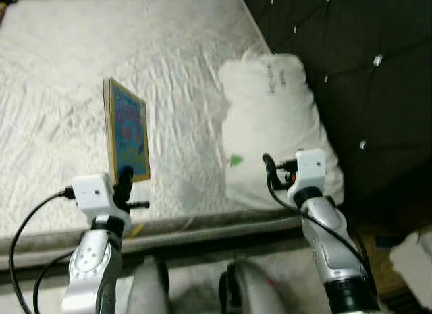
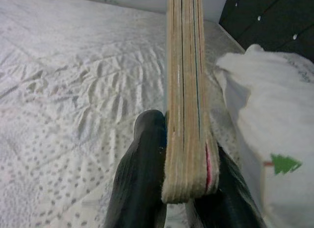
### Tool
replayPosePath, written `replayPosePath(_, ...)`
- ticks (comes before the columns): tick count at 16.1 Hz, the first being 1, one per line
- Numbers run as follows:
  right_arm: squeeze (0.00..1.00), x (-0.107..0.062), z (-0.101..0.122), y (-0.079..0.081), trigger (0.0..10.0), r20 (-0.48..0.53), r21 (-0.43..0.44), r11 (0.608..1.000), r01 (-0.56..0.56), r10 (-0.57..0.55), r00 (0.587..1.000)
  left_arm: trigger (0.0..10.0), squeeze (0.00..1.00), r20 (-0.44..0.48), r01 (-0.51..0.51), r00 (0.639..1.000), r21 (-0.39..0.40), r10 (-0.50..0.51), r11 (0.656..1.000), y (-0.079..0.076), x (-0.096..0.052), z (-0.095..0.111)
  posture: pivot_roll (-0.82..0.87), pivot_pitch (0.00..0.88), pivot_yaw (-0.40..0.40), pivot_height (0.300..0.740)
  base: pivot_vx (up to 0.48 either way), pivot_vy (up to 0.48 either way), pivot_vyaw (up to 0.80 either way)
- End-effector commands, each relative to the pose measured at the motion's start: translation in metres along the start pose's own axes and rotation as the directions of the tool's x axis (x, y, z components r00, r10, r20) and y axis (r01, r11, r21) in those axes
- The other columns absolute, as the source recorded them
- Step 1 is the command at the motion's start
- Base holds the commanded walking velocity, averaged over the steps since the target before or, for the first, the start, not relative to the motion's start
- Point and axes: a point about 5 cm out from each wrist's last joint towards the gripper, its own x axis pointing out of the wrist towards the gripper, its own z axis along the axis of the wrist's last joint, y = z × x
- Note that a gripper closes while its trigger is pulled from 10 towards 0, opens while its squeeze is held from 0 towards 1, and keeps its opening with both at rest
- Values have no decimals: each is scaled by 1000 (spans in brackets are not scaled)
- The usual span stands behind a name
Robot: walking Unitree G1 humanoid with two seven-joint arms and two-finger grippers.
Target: Clean up the room
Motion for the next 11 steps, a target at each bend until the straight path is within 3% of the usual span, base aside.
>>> replayPosePath(1,0,-2,-1,-1,10000,-7,-7,1000,5,-5,1000,10000,0,23,-7,1000,9,7,1000,0,0,5,30,163,-36,597,0,0,0)
replayPosePath(11,0,2,-4,2,10000,-39,-6,1000,-28,28,999,10000,0,24,-23,999,-10,23,1000,2,0,5,35,164,-53,589,0,0,0)
